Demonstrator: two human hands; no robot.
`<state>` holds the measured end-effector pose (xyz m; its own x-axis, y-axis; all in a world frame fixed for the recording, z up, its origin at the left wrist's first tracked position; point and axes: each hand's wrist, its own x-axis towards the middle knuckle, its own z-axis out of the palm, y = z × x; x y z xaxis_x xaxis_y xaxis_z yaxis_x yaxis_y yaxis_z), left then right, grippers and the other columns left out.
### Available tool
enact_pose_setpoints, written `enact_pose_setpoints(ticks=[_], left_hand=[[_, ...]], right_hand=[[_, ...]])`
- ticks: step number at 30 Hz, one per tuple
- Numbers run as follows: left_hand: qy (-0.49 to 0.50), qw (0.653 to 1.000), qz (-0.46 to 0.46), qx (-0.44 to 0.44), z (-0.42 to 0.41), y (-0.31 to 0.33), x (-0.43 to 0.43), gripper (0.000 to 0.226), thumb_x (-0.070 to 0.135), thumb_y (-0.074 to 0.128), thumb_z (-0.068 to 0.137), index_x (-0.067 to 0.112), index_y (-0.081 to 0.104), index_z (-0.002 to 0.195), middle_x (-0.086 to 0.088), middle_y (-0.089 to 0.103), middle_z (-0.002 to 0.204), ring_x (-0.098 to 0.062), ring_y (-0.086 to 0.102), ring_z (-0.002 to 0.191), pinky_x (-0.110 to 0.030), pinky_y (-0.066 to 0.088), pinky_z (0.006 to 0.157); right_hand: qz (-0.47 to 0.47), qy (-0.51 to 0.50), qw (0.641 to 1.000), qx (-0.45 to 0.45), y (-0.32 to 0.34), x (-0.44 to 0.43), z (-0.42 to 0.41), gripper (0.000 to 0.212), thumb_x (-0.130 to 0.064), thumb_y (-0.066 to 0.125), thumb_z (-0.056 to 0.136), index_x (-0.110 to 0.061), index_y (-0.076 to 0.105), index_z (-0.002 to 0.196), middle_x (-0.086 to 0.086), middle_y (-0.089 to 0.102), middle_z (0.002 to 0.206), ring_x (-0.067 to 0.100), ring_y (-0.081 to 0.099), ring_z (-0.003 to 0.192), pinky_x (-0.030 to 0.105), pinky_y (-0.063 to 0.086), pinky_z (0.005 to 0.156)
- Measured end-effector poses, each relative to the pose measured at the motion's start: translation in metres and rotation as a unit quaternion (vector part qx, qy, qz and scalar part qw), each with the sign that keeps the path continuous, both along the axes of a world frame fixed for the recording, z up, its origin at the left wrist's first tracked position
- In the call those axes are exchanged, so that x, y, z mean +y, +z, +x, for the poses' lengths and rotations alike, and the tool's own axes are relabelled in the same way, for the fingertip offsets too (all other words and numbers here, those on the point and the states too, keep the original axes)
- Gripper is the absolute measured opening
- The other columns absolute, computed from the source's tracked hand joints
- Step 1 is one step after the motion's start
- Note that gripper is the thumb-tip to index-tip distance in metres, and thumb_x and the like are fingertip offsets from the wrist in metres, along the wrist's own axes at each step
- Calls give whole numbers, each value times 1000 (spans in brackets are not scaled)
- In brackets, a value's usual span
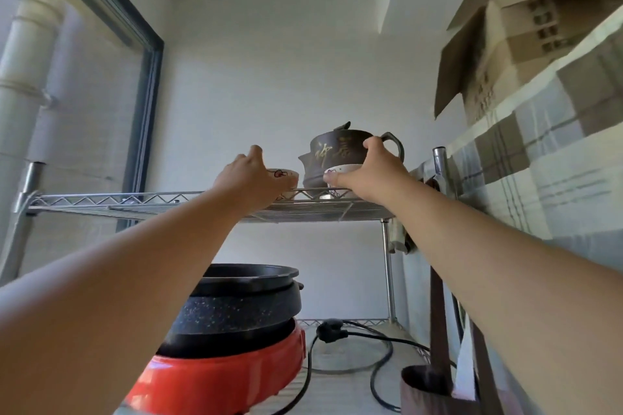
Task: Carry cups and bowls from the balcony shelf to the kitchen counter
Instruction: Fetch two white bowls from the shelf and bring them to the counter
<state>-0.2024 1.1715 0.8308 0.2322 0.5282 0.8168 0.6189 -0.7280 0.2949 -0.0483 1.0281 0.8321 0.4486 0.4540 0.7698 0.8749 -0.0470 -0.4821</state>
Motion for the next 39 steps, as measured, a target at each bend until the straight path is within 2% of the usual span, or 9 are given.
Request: enact_pose_setpoints(ticks=[5, 9, 13, 18, 22, 26, 31, 34, 39], left_hand=[[41, 995, -87, 9, 11, 16, 6, 87, 74, 61, 66, 6, 48, 117, -11, 56, 96, -29, 51, 82, -29, 36, 57], [13, 990, -134, 43, 13, 25, 8, 75, 70, 63, 72, 3, 62, 106, -13, 67, 100, -31, 66, 92, -29, 47, 71], [-36, 983, -174, 47, 13, 29, 7, 59, 62, 65, 77, 7, 62, 97, -9, 64, 89, -22, 61, 71, -27, 42, 54], [-80, 980, -182, -14, 14, 26, 20, 55, 64, 74, 62, 12, 64, 74, -3, 63, 69, -16, 59, 62, -23, 42, 51], [-126, 970, -160, -132, 12, 23, 22, 70, 70, 75, 37, 15, 68, 80, -3, 68, 73, -20, 61, 64, -27, 48, 57], [-292, 916, -148, -233, -1, 26, 19, 76, 59, 85, 41, 12, 69, 99, -3, 72, 82, -15, 65, 69, -20, 47, 48], [-448, 837, -131, -286, -24, 20, 7, 50, 26, 86, 69, 11, 62, 110, -9, 72, 102, -21, 70, 93, -32, 59, 77], [-487, 820, -130, -272, -37, 6, -4, 68, 30, 84, 65, 8, 58, 124, -14, 70, 116, -25, 69, 105, -40, 56, 90], [-562, 769, -166, -258, -49, -48, -27, 73, 28, 87, 58, 10, 56, 122, -8, 72, 106, -20, 71, 95, -28, 58, 68]], right_hand=[[-82, -74, 994, 2, 21, 10, 1, 83, -61, 75, 66, -6, 52, 123, 0, 54, 78, 16, 54, 68, 26, 40, 54], [-239, -104, 964, -47, 30, 16, 0, 65, -64, 52, 85, -28, 46, 140, -6, 60, 114, 27, 51, 125, 32, 40, 86], [-247, -101, 964, -9, 35, 21, 3, 73, -60, 61, 81, -17, 46, 139, 9, 57, 130, 25, 59, 101, 32, 46, 88], [-117, -42, 990, 73, 30, 31, 17, 77, -52, 82, 57, -7, 59, 115, 6, 61, 93, 21, 60, 81, 27, 46, 63], [-18, 18, 993, 118, 28, 30, 19, 86, -51, 87, 46, -10, 53, 113, 4, 60, 97, 21, 60, 84, 29, 45, 66], [75, 107, 980, 149, 27, 24, 19, 70, -39, 91, 48, -14, 62, 107, 6, 69, 101, 21, 68, 88, 34, 58, 70], [144, 181, 959, 162, 21, 0, 4, 77, -43, 89, 30, -13, 67, 98, 7, 72, 103, 24, 71, 93, 43, 58, 86], [142, 214, 954, 156, 3, -16, -12, 98, -42, 90, 26, -7, 59, 112, 9, 70, 110, 27, 71, 95, 44, 58, 84], [144, 213, 958, 127, -53, -46, -30, 90, -44, 89, 33, -18, 55, 112, 1, 67, 107, 18, 67, 96, 35, 59, 78]])
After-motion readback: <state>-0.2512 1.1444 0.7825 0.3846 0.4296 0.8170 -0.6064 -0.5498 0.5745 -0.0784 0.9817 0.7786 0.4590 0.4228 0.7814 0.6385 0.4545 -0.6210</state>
